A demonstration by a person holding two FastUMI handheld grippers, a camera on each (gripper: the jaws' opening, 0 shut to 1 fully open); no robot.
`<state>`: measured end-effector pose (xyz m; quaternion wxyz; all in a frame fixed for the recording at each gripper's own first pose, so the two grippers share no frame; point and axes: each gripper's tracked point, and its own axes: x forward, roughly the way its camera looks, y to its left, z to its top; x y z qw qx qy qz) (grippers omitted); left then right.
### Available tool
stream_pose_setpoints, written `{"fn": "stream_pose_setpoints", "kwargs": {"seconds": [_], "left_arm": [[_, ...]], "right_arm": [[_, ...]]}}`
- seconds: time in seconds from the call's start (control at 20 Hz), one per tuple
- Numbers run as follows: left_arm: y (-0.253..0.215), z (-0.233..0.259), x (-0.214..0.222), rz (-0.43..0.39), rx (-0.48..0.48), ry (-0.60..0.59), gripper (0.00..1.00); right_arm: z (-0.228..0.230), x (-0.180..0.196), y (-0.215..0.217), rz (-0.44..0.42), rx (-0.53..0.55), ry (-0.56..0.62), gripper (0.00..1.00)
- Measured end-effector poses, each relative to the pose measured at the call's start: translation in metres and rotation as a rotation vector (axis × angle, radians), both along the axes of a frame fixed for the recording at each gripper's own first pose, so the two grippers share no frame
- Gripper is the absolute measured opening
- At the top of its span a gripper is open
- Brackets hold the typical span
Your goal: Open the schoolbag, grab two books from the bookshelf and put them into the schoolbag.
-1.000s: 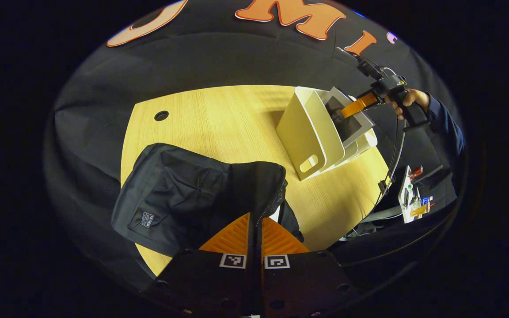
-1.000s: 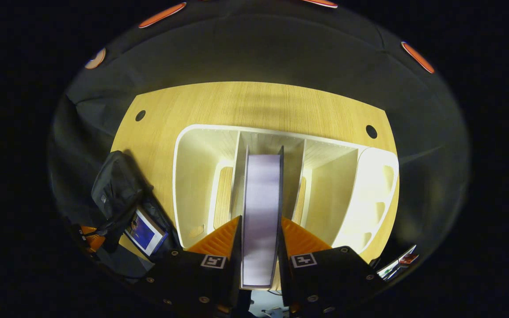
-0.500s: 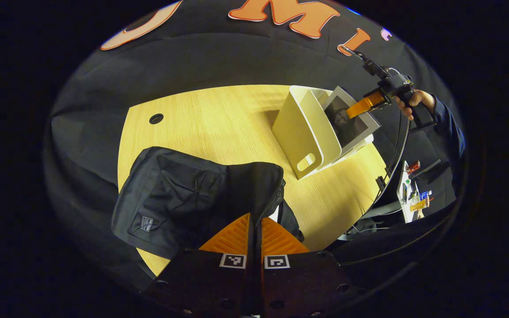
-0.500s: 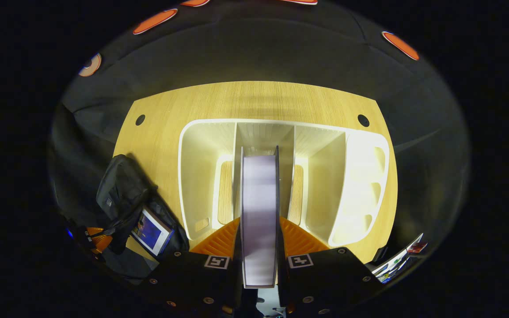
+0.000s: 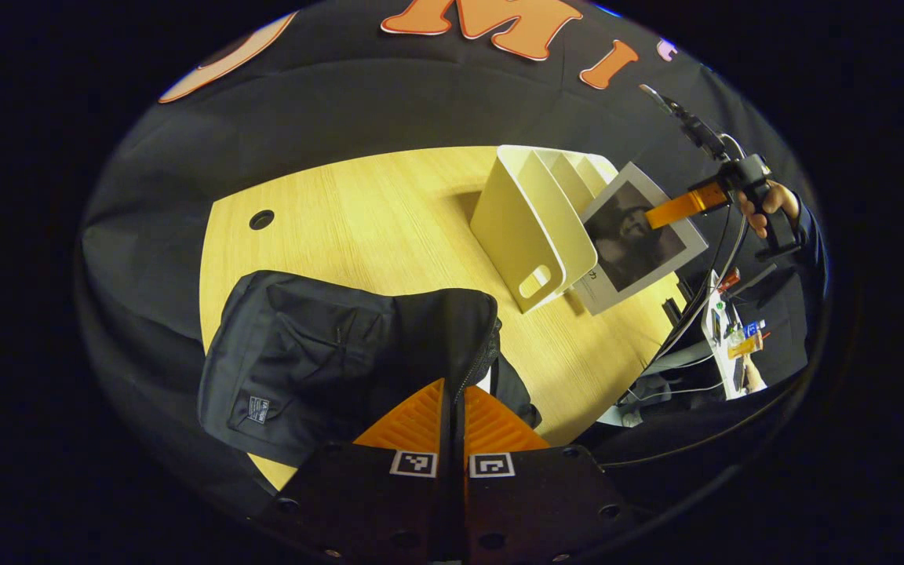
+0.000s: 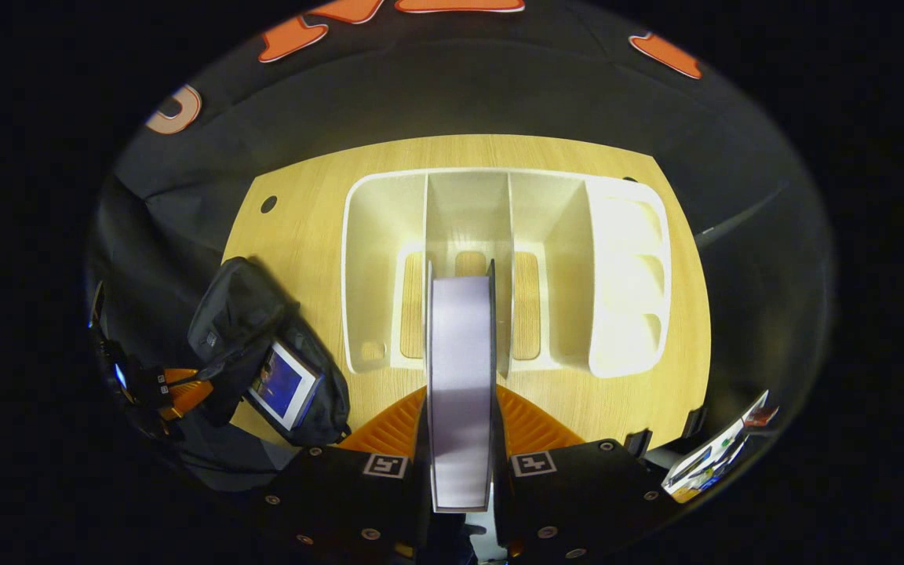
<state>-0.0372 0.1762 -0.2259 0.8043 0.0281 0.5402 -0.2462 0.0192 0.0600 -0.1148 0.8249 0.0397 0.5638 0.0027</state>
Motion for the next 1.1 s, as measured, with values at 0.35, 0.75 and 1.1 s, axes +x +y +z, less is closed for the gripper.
{"fn": "stream_pose_setpoints", "kwargs": {"seconds": [0.35, 0.75, 1.1], "left_arm": [[-0.009, -0.001, -0.004, -0.052, -0.003, -0.001, 0.01], [-0.01, -0.004, -0.002, -0.093, -0.013, 0.006, 0.01], [-0.006, -0.003, 0.001, -0.106, -0.012, 0.004, 0.01]], "right_arm": [[-0.005, -0.056, 0.004, -0.042, 0.012, 0.019, 0.34], [-0.007, -0.088, 0.027, -0.063, 0.075, -0.006, 0.33], [-0.004, -0.097, 0.056, -0.07, 0.195, -0.042, 0.32]]}}
